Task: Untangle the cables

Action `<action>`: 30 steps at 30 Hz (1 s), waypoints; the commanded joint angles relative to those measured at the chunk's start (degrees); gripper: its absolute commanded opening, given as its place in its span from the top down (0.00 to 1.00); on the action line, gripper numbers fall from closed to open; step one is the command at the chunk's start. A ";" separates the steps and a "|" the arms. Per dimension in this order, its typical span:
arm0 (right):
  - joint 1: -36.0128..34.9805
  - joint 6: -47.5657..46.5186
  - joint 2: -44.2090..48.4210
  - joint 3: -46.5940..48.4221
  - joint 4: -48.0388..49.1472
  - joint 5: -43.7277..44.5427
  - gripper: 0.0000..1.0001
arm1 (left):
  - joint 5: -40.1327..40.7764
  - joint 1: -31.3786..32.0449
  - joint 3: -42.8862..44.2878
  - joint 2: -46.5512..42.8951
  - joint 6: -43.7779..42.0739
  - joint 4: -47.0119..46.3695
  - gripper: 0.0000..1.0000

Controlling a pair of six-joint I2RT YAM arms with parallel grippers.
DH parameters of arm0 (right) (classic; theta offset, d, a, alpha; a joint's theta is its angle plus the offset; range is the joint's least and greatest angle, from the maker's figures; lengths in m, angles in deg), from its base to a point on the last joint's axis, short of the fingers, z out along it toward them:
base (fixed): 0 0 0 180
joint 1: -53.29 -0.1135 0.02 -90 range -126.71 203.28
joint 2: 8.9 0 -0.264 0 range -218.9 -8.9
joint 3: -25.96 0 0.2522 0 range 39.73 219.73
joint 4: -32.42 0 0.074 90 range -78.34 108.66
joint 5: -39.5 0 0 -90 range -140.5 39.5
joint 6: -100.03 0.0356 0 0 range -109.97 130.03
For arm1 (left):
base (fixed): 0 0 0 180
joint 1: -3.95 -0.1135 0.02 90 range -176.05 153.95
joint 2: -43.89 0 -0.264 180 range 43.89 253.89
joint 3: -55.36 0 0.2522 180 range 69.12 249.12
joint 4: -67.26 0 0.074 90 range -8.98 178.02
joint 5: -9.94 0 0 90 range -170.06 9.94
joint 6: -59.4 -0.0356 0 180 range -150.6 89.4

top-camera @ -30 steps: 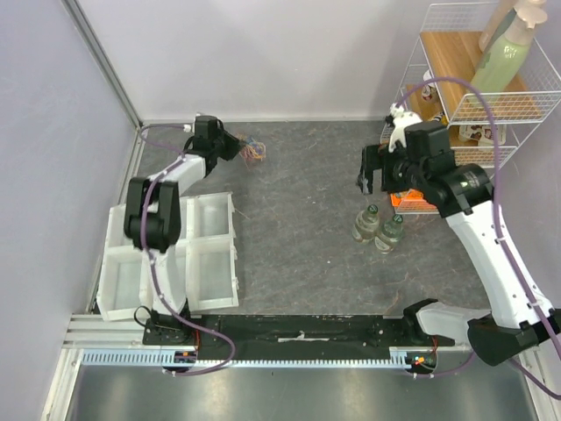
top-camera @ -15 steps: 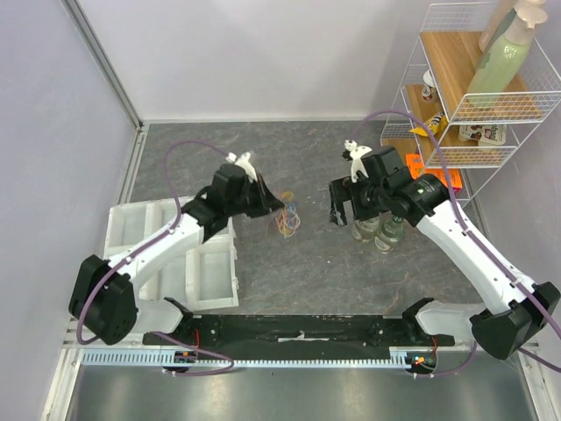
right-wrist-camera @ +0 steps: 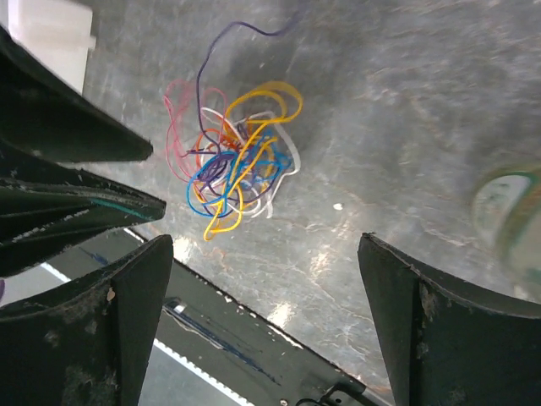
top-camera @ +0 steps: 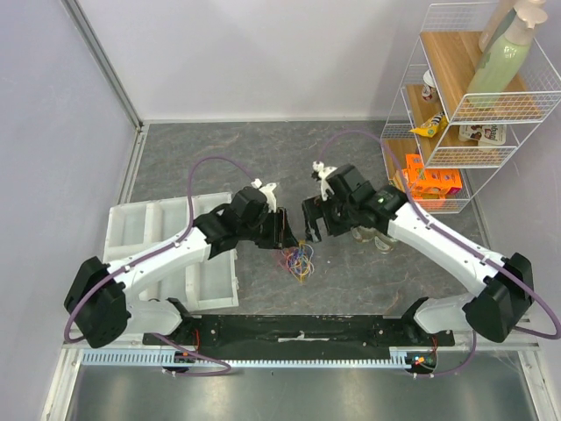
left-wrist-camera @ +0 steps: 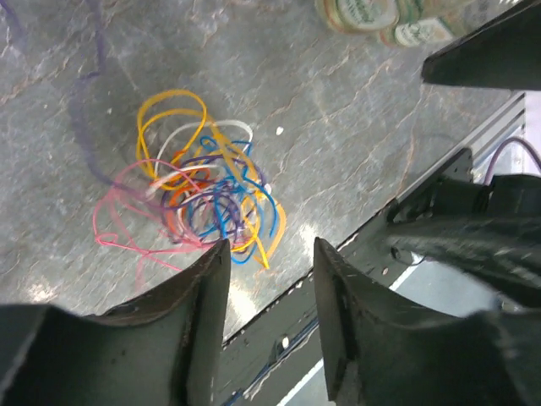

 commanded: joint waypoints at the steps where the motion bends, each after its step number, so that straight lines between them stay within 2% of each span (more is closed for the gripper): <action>1: -5.77 2.04 2.32 -4.99 6.37 2.56 0.02 | -2.89 -0.23 -1.32 -4.16 -2.22 5.87 0.45; 4: -9.46 1.16 3.29 -7.63 8.14 5.72 0.03 | -2.63 -0.58 -2.82 -7.50 -1.70 5.97 0.28; 5: -10.51 0.81 3.47 -8.51 8.75 6.43 0.05 | -2.11 -1.28 -3.00 -8.29 -1.09 6.32 0.28; 7: -12.01 0.63 3.82 -9.92 9.98 8.18 0.11 | -2.18 -3.82 -3.17 -8.57 0.32 6.84 0.31; 10: -13.07 1.59 5.05 -12.55 13.14 8.72 0.19 | -7.44 -8.74 -2.39 -4.71 1.38 6.06 0.46; 15: -13.42 4.84 6.02 -17.30 20.08 5.66 0.30 | -12.81 -10.08 0.78 1.97 1.38 6.14 0.45; 24: -14.13 3.97 4.09 -22.41 27.39 4.50 0.28 | -15.01 -9.99 -3.61 4.26 3.66 2.37 0.41; 30: -14.13 1.33 1.71 -22.32 29.14 4.76 0.29 | -16.17 -9.99 -3.79 8.84 6.91 -2.38 0.55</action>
